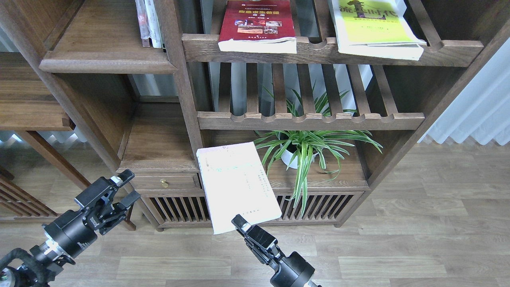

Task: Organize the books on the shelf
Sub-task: 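Pull the white book down off the shelf with the right gripper, then grasp the white book's edge with the left gripper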

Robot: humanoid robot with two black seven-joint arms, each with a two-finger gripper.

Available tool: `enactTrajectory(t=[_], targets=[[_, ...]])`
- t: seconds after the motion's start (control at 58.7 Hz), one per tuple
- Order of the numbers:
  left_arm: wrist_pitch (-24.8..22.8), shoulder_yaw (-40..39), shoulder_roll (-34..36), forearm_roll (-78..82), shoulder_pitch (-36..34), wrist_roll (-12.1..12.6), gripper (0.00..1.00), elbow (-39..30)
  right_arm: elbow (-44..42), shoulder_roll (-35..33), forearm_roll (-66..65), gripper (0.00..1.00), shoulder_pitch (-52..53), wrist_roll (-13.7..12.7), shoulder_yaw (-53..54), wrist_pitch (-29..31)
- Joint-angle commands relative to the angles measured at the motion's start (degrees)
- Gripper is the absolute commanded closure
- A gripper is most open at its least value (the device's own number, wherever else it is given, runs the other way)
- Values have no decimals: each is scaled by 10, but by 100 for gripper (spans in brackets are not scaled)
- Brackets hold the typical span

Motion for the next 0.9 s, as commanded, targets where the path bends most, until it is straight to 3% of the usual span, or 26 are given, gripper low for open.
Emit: enactTrajectory(t=[0.0, 0.885], targets=[[0, 20, 1, 0, -6, 0, 0, -1, 0, 1, 0, 95, 1, -14, -9, 0], [0, 91, 11, 1, -51, 1, 0, 5, -1, 1, -1, 95, 7, -18, -43, 0]])
